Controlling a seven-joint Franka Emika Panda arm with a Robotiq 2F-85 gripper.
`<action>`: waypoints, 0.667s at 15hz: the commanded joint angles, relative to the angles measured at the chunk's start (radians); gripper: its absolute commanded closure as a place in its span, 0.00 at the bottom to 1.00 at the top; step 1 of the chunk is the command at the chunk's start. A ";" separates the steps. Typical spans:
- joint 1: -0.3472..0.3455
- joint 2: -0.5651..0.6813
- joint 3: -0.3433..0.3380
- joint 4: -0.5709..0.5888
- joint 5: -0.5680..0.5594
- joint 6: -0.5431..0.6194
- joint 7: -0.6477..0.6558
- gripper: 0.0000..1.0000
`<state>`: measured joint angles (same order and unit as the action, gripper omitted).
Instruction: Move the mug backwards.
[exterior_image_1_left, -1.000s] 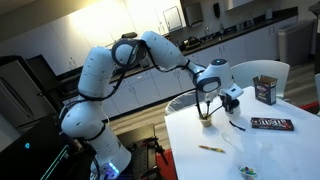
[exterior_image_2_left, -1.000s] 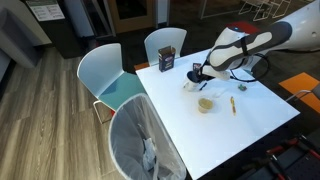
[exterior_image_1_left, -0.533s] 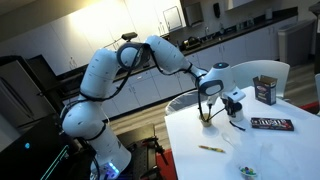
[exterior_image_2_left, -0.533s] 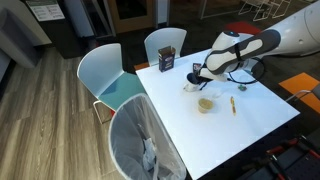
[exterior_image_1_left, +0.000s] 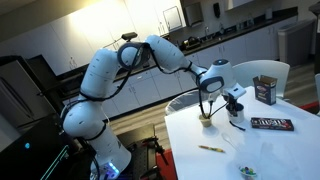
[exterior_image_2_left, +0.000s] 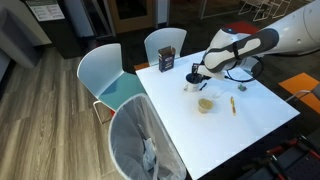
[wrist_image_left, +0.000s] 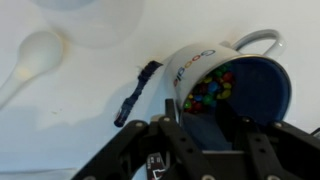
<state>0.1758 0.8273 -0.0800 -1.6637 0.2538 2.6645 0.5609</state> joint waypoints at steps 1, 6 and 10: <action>0.036 -0.110 -0.027 -0.047 -0.031 -0.048 0.039 0.21; 0.045 -0.351 -0.057 -0.190 -0.131 -0.125 -0.001 0.00; 0.000 -0.567 -0.036 -0.315 -0.181 -0.194 -0.046 0.00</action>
<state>0.2029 0.4438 -0.1317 -1.8382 0.0993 2.5236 0.5506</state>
